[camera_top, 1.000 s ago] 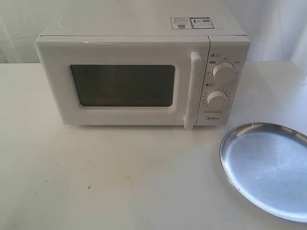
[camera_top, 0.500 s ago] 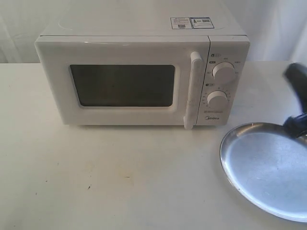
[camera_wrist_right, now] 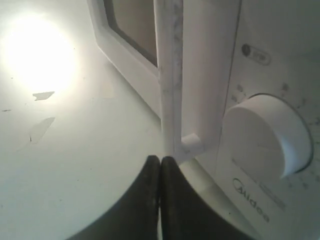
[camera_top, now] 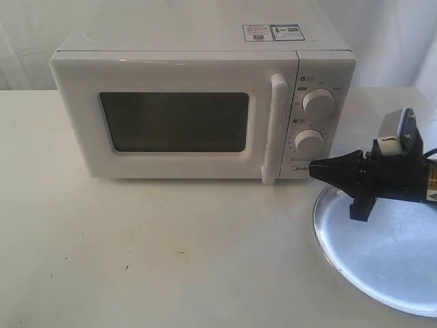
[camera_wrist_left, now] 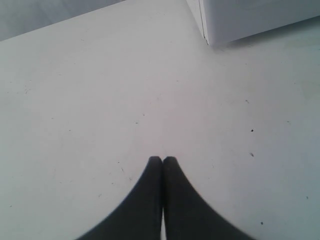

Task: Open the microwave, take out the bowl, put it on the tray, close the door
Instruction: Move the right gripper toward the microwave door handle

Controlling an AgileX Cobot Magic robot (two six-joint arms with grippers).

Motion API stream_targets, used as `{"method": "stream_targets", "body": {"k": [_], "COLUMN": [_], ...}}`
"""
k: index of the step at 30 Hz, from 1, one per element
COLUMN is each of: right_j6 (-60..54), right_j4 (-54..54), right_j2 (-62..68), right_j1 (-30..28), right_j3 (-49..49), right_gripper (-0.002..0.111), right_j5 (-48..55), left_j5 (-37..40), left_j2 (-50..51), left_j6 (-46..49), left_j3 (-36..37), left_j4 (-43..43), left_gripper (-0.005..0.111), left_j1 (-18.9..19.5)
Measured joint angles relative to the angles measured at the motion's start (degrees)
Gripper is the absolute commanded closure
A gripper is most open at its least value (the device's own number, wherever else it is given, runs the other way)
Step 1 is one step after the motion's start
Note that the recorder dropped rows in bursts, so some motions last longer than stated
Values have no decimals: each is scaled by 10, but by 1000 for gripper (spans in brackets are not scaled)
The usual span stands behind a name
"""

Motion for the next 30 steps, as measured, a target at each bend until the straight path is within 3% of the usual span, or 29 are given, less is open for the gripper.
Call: {"method": "stream_targets", "body": {"k": [12, 17, 25, 30], "right_j6": [-164, -226, -241, -221], "right_j4": [142, 166, 150, 128], "right_j2": [21, 21, 22, 15], "right_j1": [82, 114, 118, 118], "right_j3": [-12, -12, -11, -11], "right_gripper": [107, 94, 63, 61], "right_j5": [-1, -3, -6, 2], "left_j5": [0, 0, 0, 0], "left_j2": [0, 0, 0, 0], "left_j6": [0, 0, 0, 0], "left_j3": [0, 0, 0, 0], "left_j4": [0, 0, 0, 0], "left_gripper": [107, 107, 107, 107], "left_j1": [0, 0, 0, 0]}}
